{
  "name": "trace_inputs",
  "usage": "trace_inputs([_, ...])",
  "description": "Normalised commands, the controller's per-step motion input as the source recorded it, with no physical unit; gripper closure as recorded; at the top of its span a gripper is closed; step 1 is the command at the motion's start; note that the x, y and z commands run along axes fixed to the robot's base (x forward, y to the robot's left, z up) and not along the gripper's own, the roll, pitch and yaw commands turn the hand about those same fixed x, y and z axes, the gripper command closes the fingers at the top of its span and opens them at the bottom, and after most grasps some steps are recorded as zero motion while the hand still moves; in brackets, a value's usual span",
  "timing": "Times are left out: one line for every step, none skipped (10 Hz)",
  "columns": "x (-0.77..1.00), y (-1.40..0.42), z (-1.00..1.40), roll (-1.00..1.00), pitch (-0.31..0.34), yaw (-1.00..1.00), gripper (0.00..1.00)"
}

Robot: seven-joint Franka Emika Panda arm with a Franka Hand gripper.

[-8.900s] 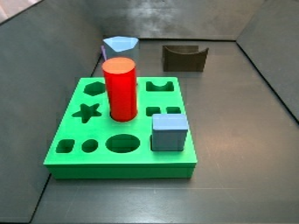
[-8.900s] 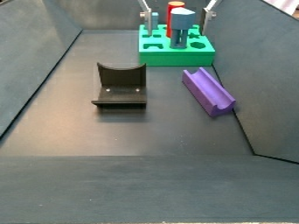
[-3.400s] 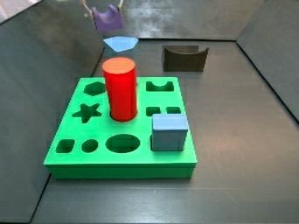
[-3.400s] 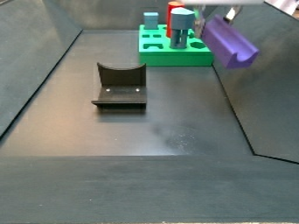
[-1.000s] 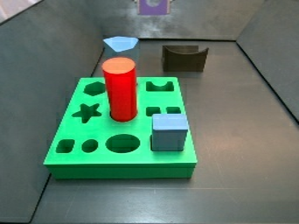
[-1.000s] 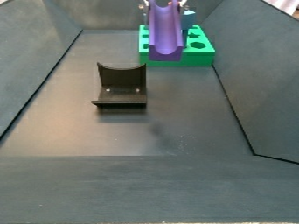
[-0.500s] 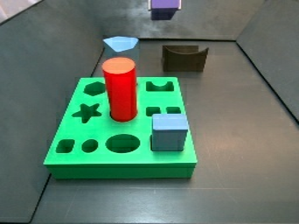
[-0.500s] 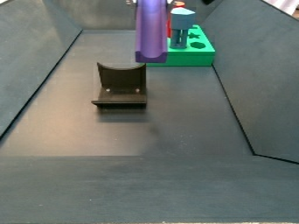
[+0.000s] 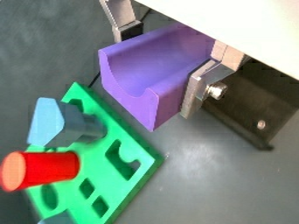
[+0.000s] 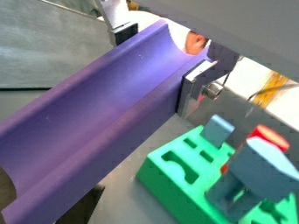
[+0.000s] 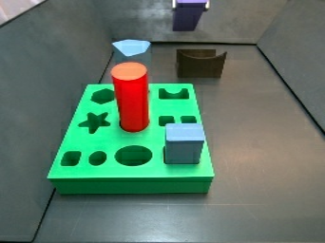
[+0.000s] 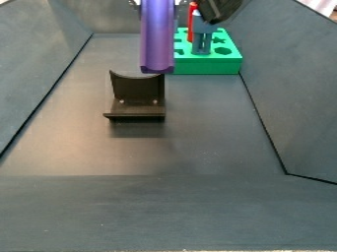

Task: Pick up the arch object. Move up. Place the arch object on the fixture. Regrasp the arch object. Move to above the board. Insert the arch object.
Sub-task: Place the arch object on the fixture.

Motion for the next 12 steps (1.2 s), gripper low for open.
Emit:
trace_inputs([0.62,0.05,-0.02,-0.97,0.101,-0.16,1.0])
trace_inputs([0.57,0.05,-0.02,-0.86,0.092,-0.16,1.0])
trace_inputs([0.48,0.05,-0.02,-0.62,0.067,-0.16,1.0])
trace_inputs([0.42,0.05,-0.02,-0.44,0.048,-0.15,1.0])
trace_inputs([0.33,0.04,-0.01,-0.24,0.03,-0.14,1.0])
trace_inputs([0.28,0.03,-0.01,-0.19,0.019,-0.14,1.0])
trace_inputs([0.13,0.03,-1.0,-0.11,0.053,-0.04,1.0])
trace_inputs([0.1,0.03,-1.0,-0.11,0.05,-0.03,1.0])
trace_inputs([0.11,0.03,-1.0,-0.1,0.017,-0.05,1.0])
trace_inputs([0.11,0.03,-1.0,-0.09,0.006,-0.06,1.0])
trace_inputs([0.12,0.03,-1.0,-0.08,-0.016,-0.06,1.0])
trace_inputs([0.12,0.03,-0.86,-0.07,-0.027,-0.06,1.0])
